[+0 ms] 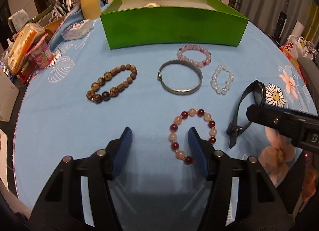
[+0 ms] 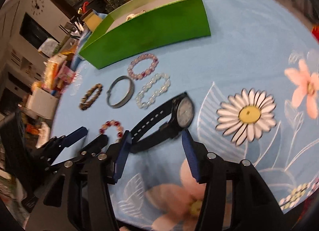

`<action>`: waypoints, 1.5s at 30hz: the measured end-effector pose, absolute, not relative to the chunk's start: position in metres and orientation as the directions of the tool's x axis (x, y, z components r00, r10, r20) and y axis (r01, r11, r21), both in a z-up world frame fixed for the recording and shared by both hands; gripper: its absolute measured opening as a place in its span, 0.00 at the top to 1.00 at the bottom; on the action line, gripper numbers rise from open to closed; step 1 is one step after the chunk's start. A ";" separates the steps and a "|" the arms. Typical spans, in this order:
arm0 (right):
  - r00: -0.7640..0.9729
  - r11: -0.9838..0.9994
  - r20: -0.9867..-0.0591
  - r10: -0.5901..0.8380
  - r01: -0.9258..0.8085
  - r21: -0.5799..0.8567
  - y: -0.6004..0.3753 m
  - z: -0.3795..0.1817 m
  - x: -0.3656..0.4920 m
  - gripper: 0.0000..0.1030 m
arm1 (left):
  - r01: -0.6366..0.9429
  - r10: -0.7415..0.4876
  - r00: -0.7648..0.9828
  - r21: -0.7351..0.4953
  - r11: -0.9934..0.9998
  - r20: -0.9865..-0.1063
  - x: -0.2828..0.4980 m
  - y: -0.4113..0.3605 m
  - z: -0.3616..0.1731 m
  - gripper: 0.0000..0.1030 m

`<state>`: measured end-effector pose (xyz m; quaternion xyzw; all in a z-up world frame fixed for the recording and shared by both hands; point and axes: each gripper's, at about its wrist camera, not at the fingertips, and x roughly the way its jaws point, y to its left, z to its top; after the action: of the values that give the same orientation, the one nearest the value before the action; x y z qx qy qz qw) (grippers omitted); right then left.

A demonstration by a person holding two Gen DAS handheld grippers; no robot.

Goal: Organize jewelry
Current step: 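Grasp the black watch with right tool while left grasps the red-and-white bead bracelet, then carry the black watch toward the box with right tool while left carries the bracelet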

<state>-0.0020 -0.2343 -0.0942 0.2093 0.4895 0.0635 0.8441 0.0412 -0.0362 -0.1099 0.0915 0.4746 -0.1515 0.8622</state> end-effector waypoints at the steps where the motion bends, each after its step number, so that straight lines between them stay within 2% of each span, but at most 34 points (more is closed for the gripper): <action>1: 0.522 0.923 -0.807 0.277 0.090 0.375 -0.232 -0.094 -0.002 0.48 | 0.351 -0.179 0.503 0.011 0.936 -0.845 0.041 -0.036 -0.110 0.50; 4: 0.540 0.959 -0.818 0.197 0.069 0.276 -0.233 -0.094 -0.003 0.48 | 0.364 -0.187 0.510 0.014 0.931 -0.840 0.038 -0.038 -0.109 0.61; 7: 0.542 0.968 -0.821 0.179 0.053 0.245 -0.242 -0.095 -0.005 0.50 | 0.387 -0.201 0.509 0.014 0.922 -0.837 0.033 -0.042 -0.108 0.72; 9: 0.543 0.974 -0.824 0.158 0.053 0.222 -0.248 -0.095 -0.005 0.57 | 0.398 -0.209 0.506 0.012 0.917 -0.837 0.031 -0.044 -0.108 0.77; 10: 0.543 0.974 -0.825 0.158 0.050 0.220 -0.251 -0.095 -0.006 0.58 | 0.400 -0.212 0.505 0.009 0.916 -0.837 0.031 -0.045 -0.108 0.80; 16: 0.536 0.974 -0.828 0.164 0.043 0.221 -0.254 -0.095 -0.005 0.60 | 0.403 -0.232 0.496 -0.016 0.915 -0.837 0.032 -0.049 -0.108 0.82; 17: 0.538 0.978 -0.828 0.158 0.033 0.208 -0.250 -0.095 -0.005 0.63 | 0.402 -0.234 0.497 -0.017 0.916 -0.836 0.033 -0.050 -0.108 0.83; 18: 0.541 0.981 -0.828 0.150 0.022 0.192 -0.246 -0.095 -0.005 0.71 | 0.401 -0.237 0.498 -0.021 0.916 -0.834 0.033 -0.050 -0.108 0.85; 20: 0.544 0.986 -0.826 0.146 -0.012 0.166 -0.236 -0.096 -0.004 0.80 | 0.396 -0.248 0.496 -0.038 0.918 -0.832 0.034 -0.049 -0.108 0.89; 22: 0.552 0.986 -0.820 0.153 -0.028 0.164 -0.232 -0.096 -0.004 0.85 | 0.384 -0.266 0.487 -0.070 0.921 -0.832 0.036 -0.045 -0.107 0.92; 26: 0.569 0.982 -0.804 0.174 -0.038 0.185 -0.233 -0.090 -0.003 0.91 | 0.358 -0.307 0.460 -0.142 0.923 -0.833 0.040 -0.037 -0.106 0.93; 31: 0.626 0.984 -0.764 0.158 -0.037 0.173 -0.240 -0.072 -0.006 0.92 | 0.338 -0.342 0.438 -0.200 0.920 -0.831 0.042 -0.030 -0.103 0.93; 45: 0.718 0.988 -0.688 0.107 0.001 0.155 -0.264 -0.043 -0.014 0.92 | 0.344 -0.426 0.518 -0.276 0.898 -0.741 0.041 -0.022 -0.041 0.93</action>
<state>-0.0139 -0.2643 -0.0432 0.0724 0.3743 0.0287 0.9240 0.0406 -0.0222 -0.0414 -0.0469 0.4380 -0.2214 0.8700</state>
